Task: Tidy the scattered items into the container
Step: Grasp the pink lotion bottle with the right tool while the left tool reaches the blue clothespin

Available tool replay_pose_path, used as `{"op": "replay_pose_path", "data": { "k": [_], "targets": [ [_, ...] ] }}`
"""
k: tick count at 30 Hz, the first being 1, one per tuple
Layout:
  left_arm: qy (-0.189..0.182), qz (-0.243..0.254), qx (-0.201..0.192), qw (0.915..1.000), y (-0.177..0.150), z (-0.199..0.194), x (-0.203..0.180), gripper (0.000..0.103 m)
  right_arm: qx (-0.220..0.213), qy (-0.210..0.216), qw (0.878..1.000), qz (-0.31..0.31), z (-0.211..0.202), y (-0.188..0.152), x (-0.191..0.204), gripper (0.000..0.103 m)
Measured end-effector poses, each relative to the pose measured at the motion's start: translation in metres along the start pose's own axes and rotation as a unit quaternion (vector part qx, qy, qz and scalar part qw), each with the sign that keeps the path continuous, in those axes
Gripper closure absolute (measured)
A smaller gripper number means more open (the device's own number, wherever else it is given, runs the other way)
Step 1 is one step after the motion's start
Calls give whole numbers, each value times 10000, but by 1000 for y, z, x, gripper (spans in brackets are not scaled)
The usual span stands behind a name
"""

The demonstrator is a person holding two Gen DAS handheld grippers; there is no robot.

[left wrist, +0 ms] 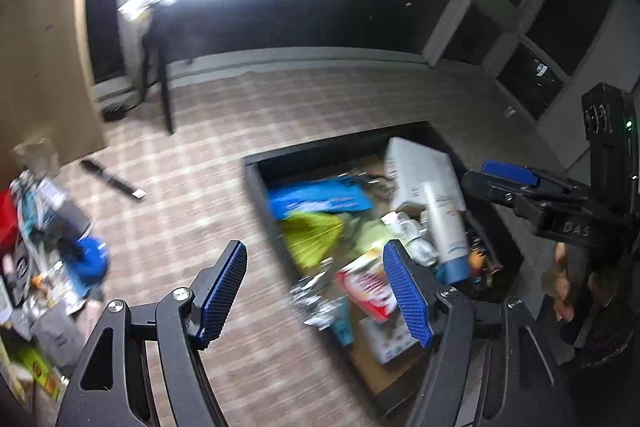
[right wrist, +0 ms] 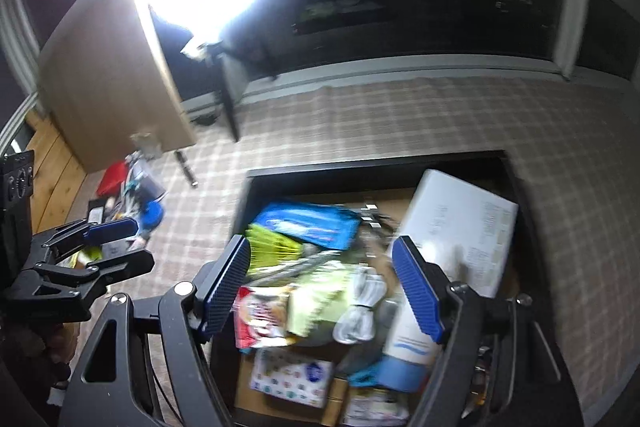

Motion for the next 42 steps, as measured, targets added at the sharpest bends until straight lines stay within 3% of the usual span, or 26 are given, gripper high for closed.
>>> {"op": "replay_pose_path", "data": {
  "k": [6, 12, 18, 22, 28, 42],
  "targets": [
    [522, -603, -92, 9968, -28, -28, 73, 41, 298, 564, 9967, -504, 27, 0, 71, 30],
    [1068, -1136, -225, 9875, -59, -59, 141, 43, 619, 966, 9881, -1029, 52, -10, 151, 31],
    [1383, -1618, -181, 9769, -94, -77, 193, 50, 912, 1331, 9771, -1387, 79, -23, 222, 32],
    [1512, -1741, -123, 9730, -109, -80, 213, 55, 1198, 1475, 9697, -1538, 102, -34, 263, 39],
    [1546, -1871, -2, 9701, -122, -74, 233, 60, 1598, 1503, 9637, -1523, 134, -51, 302, 49],
    [1517, -1805, 159, 9717, -122, -55, 245, 61, 1845, 1142, 9632, -1583, 176, -62, 322, 49]
  ]
}}
Point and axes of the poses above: each gripper's, at about its wrist camera, not at the fingertips, and z roughly the way its jaws point, x to its left, y to its top, the point moved 8 cm from there along z, roughly the way its jaws point, and after that the axes turned 6 degrees about -y, right-handed, at the moved point
